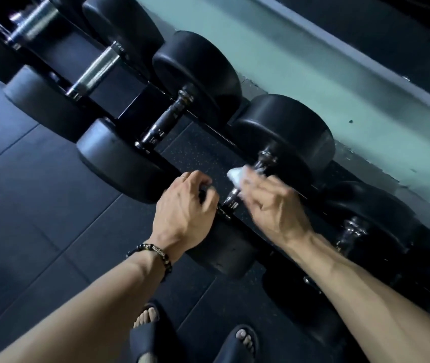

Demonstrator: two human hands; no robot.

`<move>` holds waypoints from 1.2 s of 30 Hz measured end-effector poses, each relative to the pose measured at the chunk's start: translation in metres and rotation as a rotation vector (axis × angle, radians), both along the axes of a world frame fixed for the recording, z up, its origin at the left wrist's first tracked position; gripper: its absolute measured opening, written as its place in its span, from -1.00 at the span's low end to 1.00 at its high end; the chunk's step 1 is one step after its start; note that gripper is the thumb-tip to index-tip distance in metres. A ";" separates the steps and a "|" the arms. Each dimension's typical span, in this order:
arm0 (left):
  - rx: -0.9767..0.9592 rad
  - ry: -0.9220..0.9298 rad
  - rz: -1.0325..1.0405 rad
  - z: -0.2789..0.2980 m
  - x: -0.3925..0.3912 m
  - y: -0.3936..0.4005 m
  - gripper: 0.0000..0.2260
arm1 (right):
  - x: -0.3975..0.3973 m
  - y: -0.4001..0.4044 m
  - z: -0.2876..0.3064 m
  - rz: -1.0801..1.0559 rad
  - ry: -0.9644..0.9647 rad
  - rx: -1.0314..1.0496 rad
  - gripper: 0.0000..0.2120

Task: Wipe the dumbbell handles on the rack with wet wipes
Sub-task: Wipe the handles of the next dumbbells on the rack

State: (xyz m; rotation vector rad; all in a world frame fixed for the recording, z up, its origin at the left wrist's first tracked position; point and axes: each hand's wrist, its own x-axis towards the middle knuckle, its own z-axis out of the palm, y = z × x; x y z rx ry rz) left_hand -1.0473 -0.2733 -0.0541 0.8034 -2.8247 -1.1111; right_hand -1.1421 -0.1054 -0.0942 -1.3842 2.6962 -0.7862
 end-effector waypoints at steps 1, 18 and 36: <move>0.000 0.007 0.003 0.000 0.000 0.001 -0.67 | 0.009 0.001 0.002 0.126 -0.059 0.032 -0.74; -0.011 -0.004 -0.017 -0.003 0.001 -0.001 -0.77 | -0.013 -0.007 0.032 0.102 -0.152 0.219 -0.58; 0.015 -0.023 -0.026 0.000 0.001 -0.001 -0.77 | -0.023 0.003 0.024 -0.016 0.083 0.151 -0.44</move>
